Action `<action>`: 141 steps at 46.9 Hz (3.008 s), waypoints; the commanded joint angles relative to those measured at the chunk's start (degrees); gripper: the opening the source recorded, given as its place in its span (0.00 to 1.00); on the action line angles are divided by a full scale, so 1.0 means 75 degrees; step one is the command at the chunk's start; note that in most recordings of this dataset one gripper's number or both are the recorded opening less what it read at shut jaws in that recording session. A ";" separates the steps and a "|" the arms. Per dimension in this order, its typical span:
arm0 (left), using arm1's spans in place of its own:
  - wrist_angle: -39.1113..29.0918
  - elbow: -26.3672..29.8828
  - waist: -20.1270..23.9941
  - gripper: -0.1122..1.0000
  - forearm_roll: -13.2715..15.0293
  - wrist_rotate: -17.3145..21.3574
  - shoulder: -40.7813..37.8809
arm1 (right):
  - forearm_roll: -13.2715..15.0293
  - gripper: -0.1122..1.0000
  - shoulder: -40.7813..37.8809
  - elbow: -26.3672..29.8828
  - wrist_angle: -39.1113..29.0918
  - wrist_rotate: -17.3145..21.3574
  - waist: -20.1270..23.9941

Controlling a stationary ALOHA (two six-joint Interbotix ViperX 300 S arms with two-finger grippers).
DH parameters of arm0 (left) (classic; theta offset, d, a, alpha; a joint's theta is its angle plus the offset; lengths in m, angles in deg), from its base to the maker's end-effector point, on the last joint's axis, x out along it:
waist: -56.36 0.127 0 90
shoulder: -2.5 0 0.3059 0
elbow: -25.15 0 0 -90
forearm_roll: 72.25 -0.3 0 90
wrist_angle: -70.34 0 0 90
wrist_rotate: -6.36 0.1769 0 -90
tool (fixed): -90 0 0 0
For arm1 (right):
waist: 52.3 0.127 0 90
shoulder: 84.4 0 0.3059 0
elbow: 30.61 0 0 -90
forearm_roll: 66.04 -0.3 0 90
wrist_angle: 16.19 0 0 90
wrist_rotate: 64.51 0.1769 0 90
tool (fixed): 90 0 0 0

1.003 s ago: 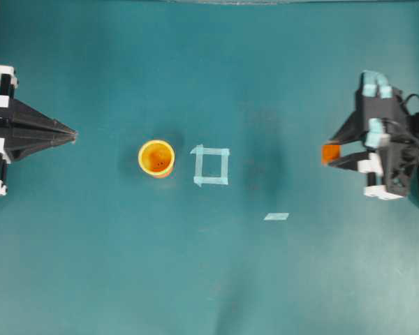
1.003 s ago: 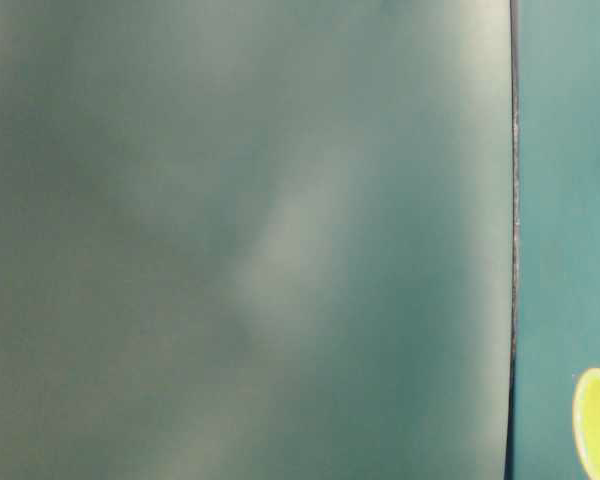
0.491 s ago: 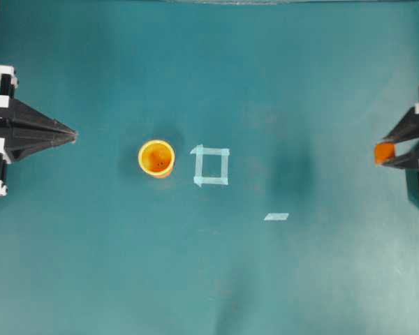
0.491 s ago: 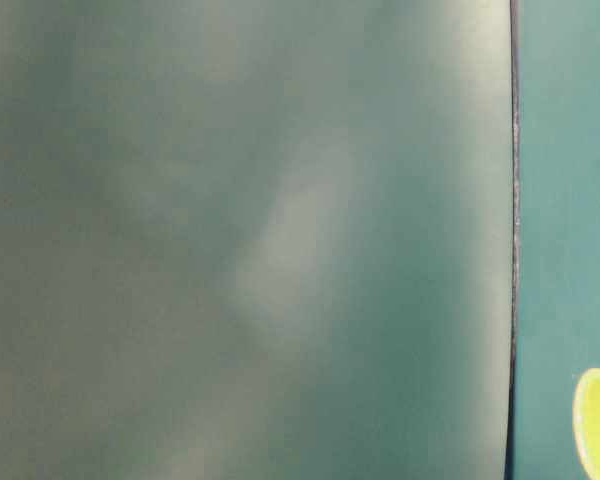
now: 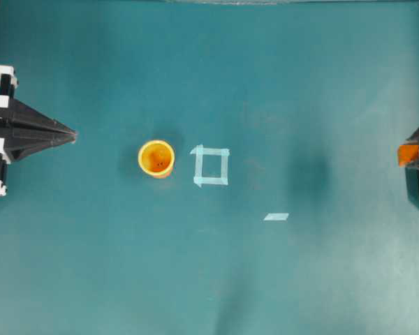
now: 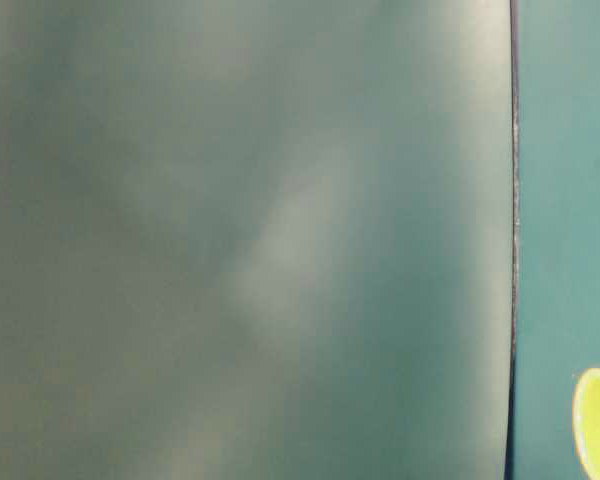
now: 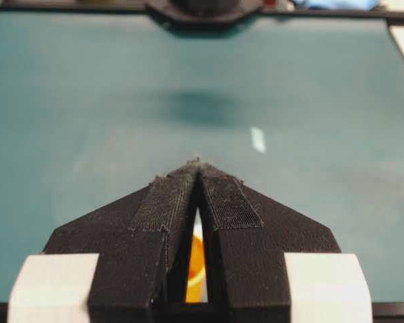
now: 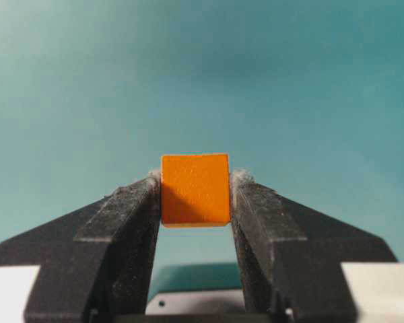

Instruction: Move the block to the right with right arm.

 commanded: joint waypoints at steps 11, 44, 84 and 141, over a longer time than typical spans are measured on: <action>0.0082 0.0234 0.0000 0.10 -0.0012 -0.0023 -0.0023 | -0.0023 0.46 0.0609 -0.0070 -0.0352 0.0387 0.0012; 0.0070 0.0246 -0.0012 0.10 -0.0012 -0.0141 -0.0012 | 0.0000 0.46 0.1113 -0.0023 -0.0785 0.0410 0.0000; 0.0023 0.0246 0.0000 0.10 -0.0012 -0.0281 -0.0012 | 0.0129 0.46 0.1160 -0.0082 -0.0785 0.0410 0.0000; 0.0023 0.0246 -0.0012 0.10 -0.0012 -0.0270 -0.0023 | 0.0176 0.46 0.1148 -0.0105 -0.0773 0.0410 0.0000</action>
